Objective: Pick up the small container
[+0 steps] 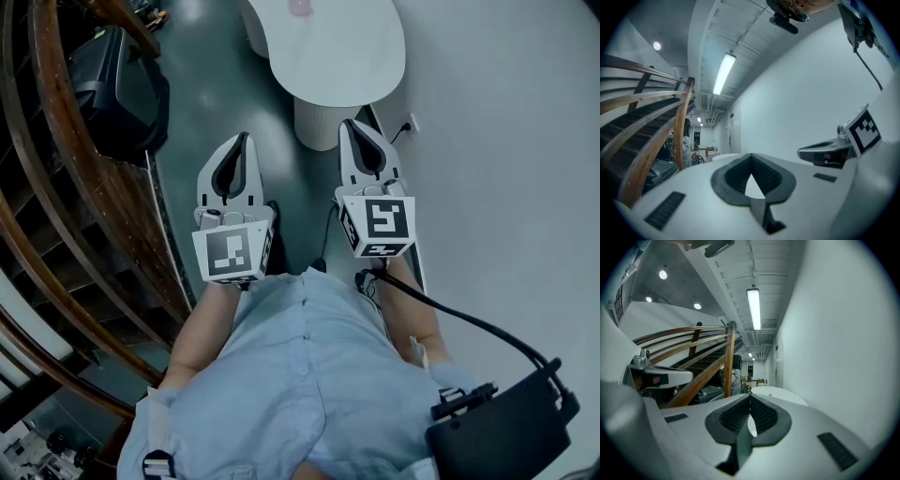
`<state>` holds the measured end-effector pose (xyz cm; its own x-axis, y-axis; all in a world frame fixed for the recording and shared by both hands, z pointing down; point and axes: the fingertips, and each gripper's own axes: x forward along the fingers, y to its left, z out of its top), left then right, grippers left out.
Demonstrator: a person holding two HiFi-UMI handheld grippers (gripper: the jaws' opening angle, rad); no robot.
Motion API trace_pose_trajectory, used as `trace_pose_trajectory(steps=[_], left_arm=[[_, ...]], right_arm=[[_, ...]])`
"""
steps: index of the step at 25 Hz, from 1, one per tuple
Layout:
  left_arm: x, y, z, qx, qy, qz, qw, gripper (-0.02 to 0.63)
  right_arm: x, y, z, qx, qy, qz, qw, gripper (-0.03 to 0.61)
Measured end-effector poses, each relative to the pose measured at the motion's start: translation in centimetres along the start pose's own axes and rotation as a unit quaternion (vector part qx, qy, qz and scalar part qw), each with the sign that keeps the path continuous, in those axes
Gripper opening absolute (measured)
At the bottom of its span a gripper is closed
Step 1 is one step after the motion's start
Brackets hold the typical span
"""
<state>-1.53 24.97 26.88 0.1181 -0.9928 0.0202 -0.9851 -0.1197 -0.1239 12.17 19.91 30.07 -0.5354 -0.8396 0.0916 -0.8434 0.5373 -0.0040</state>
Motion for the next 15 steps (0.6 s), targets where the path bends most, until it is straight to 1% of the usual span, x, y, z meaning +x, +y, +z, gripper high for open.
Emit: trace_pose_trajectory(steps=[2,5,11,15], left_arm=[[2.9,1.9,-0.3,0.000,-0.003,-0.004,1.0000,0.000],[6.4,5.0,0.9,0.003,-0.017,-0.012,0.9998,0.000],[11.2,10.0,3.4,-0.007,-0.043,-0.037,0.9983,0.000],[14.0,12.2,3.0,-0.014,-0.048,-0.045,0.9977,-0.002]], right_arm=[[3.3,-0.3,0.2,-0.003,-0.003,-0.004,1.000,0.002],[7.7,-0.3,1.9,-0.007,-0.009,-0.016,1.000,0.002],[13.8,0.2,5.6,-0.022,-0.021,-0.047,0.998,0.002],[16.8,0.2,6.8,-0.031,-0.029,-0.057,0.997,0.002]])
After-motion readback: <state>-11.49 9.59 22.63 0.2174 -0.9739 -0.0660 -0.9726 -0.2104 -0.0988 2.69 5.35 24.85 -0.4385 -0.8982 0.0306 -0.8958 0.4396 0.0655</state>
